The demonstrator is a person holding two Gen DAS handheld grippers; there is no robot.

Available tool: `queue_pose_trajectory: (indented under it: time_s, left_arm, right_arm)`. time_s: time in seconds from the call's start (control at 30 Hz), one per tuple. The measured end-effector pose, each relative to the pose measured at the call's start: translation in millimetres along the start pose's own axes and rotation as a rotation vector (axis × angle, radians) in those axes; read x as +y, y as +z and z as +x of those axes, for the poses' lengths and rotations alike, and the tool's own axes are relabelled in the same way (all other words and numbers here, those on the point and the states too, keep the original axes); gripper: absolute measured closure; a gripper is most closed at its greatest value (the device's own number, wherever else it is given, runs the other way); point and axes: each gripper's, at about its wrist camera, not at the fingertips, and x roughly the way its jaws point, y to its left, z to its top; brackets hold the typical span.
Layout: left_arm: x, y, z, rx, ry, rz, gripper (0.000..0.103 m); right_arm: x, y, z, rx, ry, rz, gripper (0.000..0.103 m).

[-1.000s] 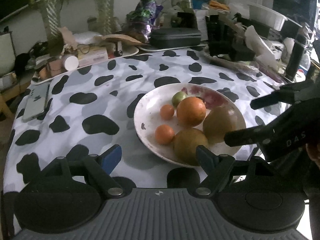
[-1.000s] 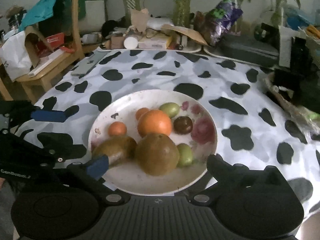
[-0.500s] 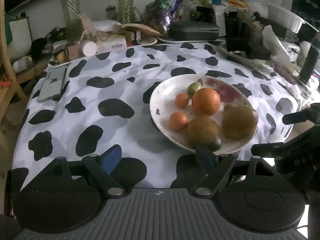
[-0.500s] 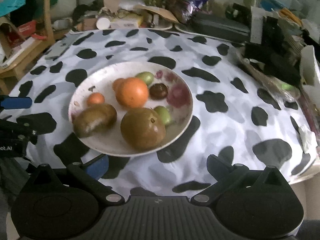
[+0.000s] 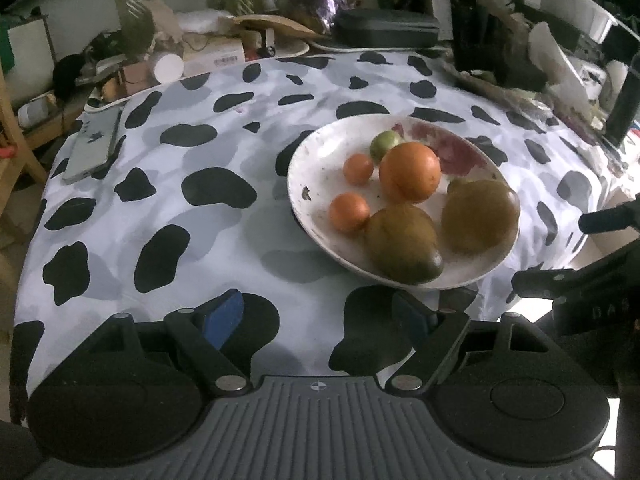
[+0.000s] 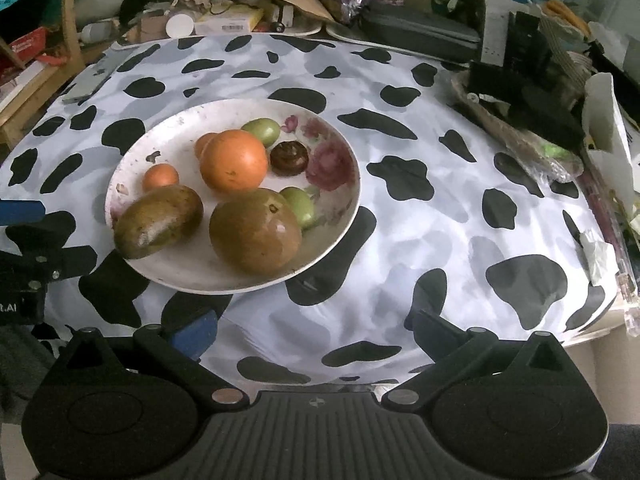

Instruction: Organize fruits

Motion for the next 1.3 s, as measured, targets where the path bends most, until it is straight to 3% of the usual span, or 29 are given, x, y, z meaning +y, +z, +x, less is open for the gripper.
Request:
queue_pose_trajectory:
  time_s: [0.33, 0.5, 1.3]
  left_arm:
    - [-4.7, 0.3, 4.7, 0.024, -0.006, 0.019, 0.021]
    - [-1.4, 1.0, 9.7, 0.044, 0.024, 0.006, 0.000]
    - [-4.6, 1.5, 7.2, 0.031, 0.033, 0.033, 0.000]
  right_arm:
    - [0.2, -0.2, 0.4, 0.005, -0.004, -0.008, 0.000]
    - [0.1, -0.1, 0.3, 0.004, -0.003, -0.009, 0.000]
    - [0.0, 0.2, -0.5, 0.000, -0.005, -0.006, 0.000]
